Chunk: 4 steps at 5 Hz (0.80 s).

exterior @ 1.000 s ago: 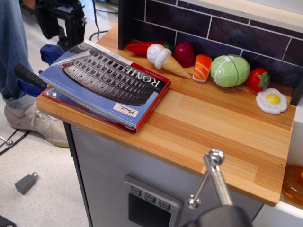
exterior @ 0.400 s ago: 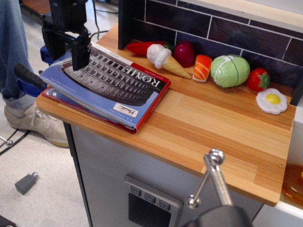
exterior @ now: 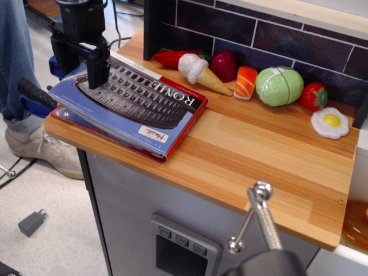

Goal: Open book

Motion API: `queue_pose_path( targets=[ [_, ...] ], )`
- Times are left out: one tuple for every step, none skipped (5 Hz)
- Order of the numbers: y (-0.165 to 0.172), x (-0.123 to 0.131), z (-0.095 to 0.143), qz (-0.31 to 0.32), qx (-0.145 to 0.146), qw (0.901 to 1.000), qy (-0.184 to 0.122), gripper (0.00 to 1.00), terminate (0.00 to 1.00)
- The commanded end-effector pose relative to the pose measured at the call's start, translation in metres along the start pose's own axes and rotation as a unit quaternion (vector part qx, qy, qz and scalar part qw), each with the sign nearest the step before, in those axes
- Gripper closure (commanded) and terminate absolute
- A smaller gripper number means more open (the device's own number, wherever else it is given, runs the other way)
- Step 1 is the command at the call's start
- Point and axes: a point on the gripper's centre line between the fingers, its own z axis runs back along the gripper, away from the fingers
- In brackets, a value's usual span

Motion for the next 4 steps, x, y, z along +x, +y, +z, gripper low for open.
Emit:
queue_pose_path(
  targets=[
    [-0.024, 0.008, 0.06, 0.011, -0.054, 0.9972, -0.05, 0.0, 0.0],
    [-0.041, 0.012, 0.078, 0.019, -0.095, 0.9935, -0.061, 0.0, 0.0],
    [-0.059, 0.013, 0.088, 0.021, -0.128, 0.9892, -0.067, 0.0, 0.0],
    [-0.089, 0.005, 0.099, 0.017, -0.173, 0.9829, -0.061, 0.0, 0.0]
  ],
)
